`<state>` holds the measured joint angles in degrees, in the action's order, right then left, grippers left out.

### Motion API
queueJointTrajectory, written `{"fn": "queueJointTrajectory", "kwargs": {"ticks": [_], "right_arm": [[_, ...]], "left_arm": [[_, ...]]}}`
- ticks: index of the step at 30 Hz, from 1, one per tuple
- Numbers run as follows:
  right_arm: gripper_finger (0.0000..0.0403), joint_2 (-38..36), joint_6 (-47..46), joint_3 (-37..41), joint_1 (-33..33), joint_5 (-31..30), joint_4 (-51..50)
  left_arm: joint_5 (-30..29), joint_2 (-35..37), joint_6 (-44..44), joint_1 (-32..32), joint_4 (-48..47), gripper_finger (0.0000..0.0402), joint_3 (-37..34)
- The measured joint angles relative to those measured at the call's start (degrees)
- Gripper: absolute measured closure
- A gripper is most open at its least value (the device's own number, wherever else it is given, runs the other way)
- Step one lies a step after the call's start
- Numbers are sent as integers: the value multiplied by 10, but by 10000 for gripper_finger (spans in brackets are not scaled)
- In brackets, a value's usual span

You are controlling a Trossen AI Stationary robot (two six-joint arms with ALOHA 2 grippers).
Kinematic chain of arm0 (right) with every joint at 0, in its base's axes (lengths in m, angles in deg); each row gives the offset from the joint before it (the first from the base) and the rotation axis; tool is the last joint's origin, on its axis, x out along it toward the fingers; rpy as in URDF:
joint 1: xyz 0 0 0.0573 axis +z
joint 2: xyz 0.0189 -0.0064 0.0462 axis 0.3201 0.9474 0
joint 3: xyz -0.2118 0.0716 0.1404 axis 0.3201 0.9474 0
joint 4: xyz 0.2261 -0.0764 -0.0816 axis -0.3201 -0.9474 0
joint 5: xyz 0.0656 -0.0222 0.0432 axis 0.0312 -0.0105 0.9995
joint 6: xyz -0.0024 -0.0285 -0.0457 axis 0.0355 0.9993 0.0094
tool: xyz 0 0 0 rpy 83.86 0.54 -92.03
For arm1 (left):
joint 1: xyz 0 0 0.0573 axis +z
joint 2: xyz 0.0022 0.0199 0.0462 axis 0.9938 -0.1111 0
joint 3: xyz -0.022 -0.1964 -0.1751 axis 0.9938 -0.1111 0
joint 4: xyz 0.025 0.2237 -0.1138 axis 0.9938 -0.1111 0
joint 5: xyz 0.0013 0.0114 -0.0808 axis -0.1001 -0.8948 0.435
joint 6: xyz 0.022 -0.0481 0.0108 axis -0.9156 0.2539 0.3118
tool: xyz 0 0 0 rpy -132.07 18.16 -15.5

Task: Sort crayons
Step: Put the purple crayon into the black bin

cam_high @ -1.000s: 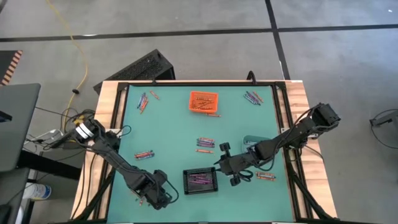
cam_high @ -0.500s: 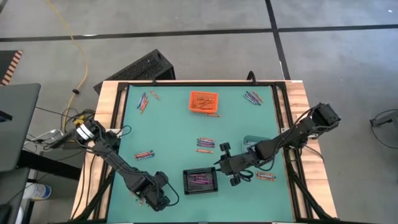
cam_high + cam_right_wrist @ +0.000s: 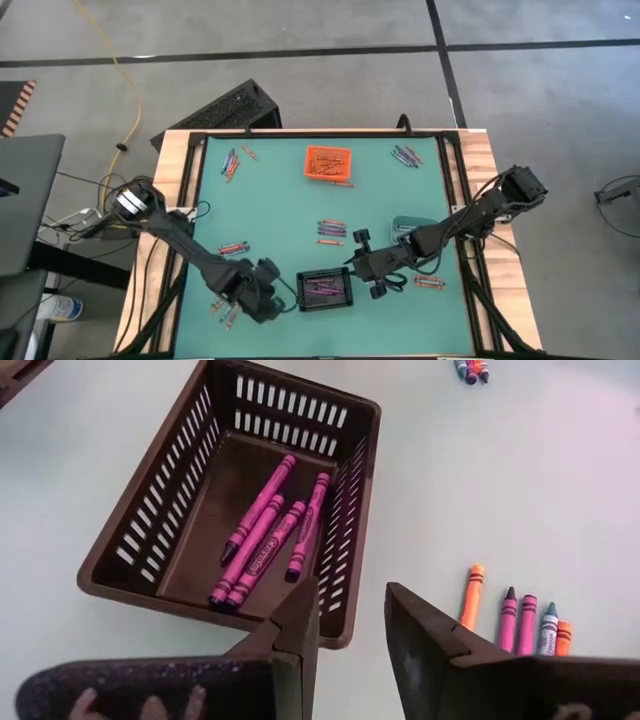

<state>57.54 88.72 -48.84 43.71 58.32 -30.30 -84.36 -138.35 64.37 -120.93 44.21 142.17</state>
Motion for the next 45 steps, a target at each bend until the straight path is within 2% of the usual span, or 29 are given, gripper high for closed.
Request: {"fn": "queueJointTrajectory", "kwargs": {"ticks": [3,6,10,14,18,22,27,38,45], "right_arm": [[292,0,0,0,0,0,0],[292,0,0,0,0,0,-2],[292,0,0,0,0,0,-2],[292,0,0,0,0,0,-1],[292,0,0,0,1,0,-2],[292,0,0,0,3,0,-12],[292,0,0,1,5,-4,-32],[292,0,0,1,3,-5,-26],[292,0,0,0,3,-5,-26]], "left_arm": [[-9,31,-46,17,15,384,0],[-43,63,-93,39,43,384,0],[-75,85,-193,61,134,384,1],[-54,73,-294,95,240,384,1],[15,37,-359,123,320,384,2],[49,9,-383,140,347,384,2],[59,-8,-385,154,357,384,2],[91,-9,-424,156,384,382,2],[89,-9,-435,157,383,343,2]]}}
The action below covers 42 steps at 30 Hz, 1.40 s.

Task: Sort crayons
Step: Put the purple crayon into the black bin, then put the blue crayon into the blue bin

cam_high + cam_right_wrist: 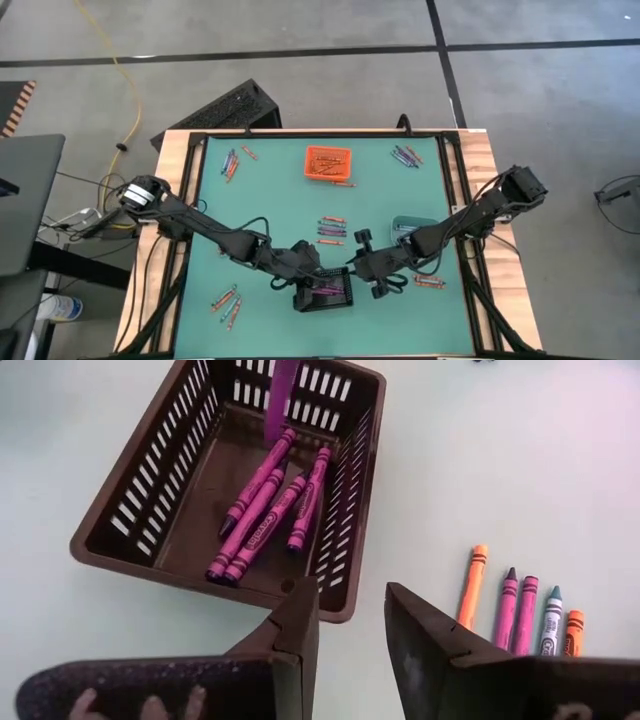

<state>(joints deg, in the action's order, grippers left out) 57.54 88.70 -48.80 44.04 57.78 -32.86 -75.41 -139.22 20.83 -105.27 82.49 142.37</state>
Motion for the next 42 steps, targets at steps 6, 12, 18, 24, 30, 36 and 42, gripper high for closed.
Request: {"fn": "queueJointTrajectory", "kwargs": {"ticks": [6,12,18,24,30,36,42], "right_arm": [[292,0,0,0,0,0,0],[292,-12,0,0,2,0,-44],[292,-86,-36,-29,1,-11,-157],[292,-169,-32,-35,-12,-11,-181],[292,-220,-50,-36,-68,-13,-202],[292,-244,-52,-36,-166,-13,-257],[292,-261,-51,-36,-288,7,-295]], "left_arm": [[32,4,1,12,-6,309,0],[58,42,-29,34,-32,304,0],[2,93,-137,35,-104,311,0],[-112,180,-245,33,-135,313,-25],[-124,281,-318,32,-42,313,-118],[-123,373,-348,40,89,313,-244],[-129,447,-361,56,130,313,-317]]}}
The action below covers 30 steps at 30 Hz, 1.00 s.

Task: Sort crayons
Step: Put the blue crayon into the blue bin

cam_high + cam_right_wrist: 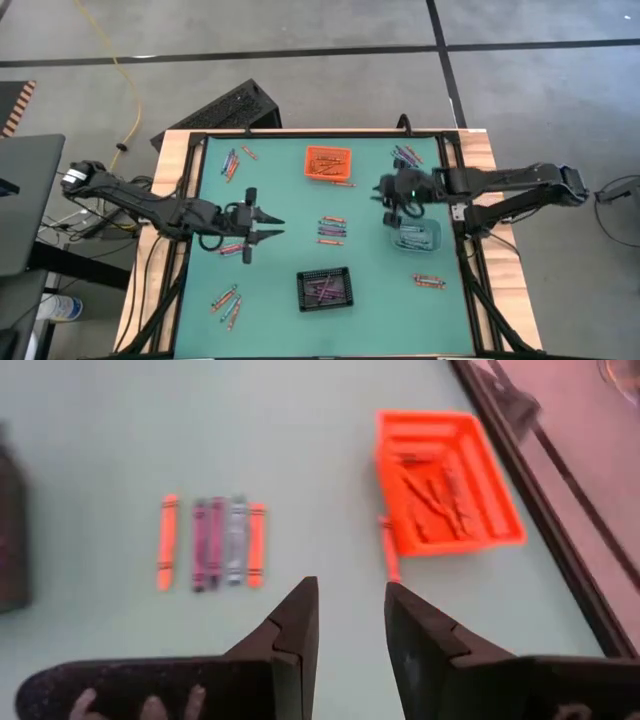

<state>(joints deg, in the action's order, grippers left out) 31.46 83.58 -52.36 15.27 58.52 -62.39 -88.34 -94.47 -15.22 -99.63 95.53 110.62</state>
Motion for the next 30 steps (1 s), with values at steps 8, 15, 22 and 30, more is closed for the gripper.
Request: {"fn": "queueJointTrajectory", "kwargs": {"ticks": [8,15,22,30], "right_arm": [[292,26,55,0,-183,96,-15],[292,55,56,0,-318,102,-68],[292,120,68,1,-426,104,-82],[292,238,53,1,-463,104,-41]], "left_arm": [[-1,23,-74,29,0,313,-14],[30,24,-115,43,-27,313,-14],[41,98,-27,45,-67,313,-14],[59,116,52,43,-67,313,-34]]}}
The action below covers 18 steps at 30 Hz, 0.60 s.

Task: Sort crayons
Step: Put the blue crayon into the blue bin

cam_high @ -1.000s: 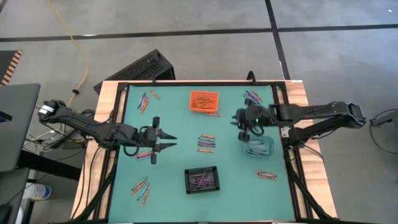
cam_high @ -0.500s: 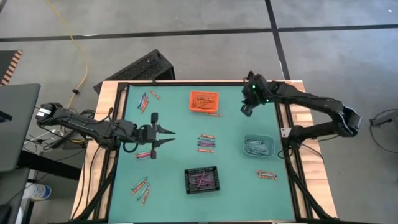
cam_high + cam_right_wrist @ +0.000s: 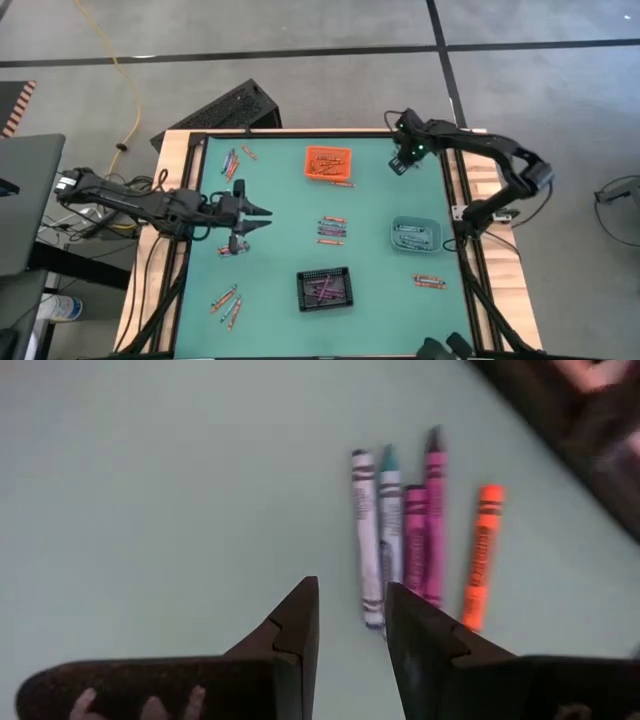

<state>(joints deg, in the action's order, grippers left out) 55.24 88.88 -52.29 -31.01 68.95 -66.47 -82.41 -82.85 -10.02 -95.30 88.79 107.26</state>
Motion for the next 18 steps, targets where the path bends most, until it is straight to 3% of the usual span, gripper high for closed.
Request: {"fn": "queueJointTrajectory", "kwargs": {"ticks": [7,18], "right_arm": [[292,66,3,0,5,-4,12],[292,58,15,0,0,-15,44]], "left_arm": [[19,-31,11,-11,8,313,-3],[18,-39,-11,-12,24,313,-3]]}}
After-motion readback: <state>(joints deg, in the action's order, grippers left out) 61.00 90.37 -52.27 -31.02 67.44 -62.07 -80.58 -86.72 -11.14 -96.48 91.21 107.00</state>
